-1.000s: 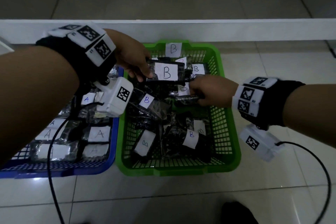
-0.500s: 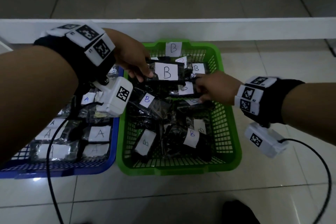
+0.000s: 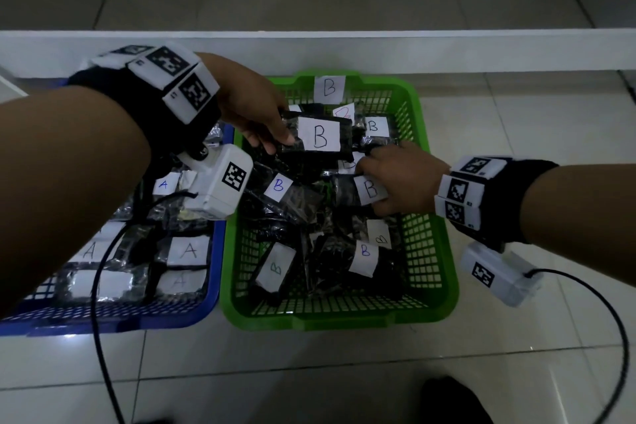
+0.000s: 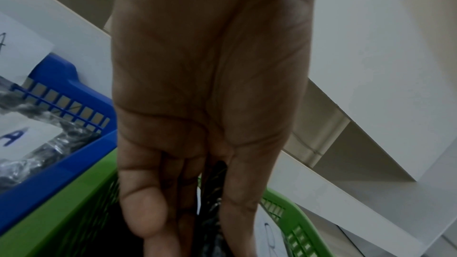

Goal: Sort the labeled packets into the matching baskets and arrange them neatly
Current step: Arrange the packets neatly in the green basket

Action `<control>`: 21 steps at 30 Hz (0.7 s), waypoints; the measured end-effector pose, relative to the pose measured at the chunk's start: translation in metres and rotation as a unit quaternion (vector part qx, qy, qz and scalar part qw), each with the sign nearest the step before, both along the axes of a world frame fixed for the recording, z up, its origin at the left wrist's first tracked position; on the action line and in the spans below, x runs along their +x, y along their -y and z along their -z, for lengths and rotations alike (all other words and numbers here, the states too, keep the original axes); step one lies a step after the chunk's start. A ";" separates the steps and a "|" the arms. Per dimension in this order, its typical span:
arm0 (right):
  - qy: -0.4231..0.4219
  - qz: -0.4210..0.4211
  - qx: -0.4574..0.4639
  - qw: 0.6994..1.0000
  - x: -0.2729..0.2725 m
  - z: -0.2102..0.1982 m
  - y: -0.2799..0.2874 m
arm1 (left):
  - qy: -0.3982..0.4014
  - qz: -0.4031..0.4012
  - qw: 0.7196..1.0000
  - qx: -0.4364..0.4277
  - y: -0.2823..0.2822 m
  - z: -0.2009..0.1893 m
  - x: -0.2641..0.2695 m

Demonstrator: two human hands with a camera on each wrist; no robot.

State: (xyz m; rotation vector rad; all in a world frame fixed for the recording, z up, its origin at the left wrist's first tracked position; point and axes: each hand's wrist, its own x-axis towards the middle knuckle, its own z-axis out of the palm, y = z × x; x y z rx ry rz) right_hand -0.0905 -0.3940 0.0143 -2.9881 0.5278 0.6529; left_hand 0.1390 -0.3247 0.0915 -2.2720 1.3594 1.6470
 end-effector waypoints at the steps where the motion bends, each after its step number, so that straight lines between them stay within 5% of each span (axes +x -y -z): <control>1: 0.009 0.011 -0.012 1.000 0.000 0.000 0.000 | -0.001 0.001 1.000 0.001 0.000 0.000 0.000; 21: 0.022 0.110 0.127 0.986 0.020 -0.003 0.011 | -0.019 -0.033 0.998 -0.052 0.000 0.012 0.002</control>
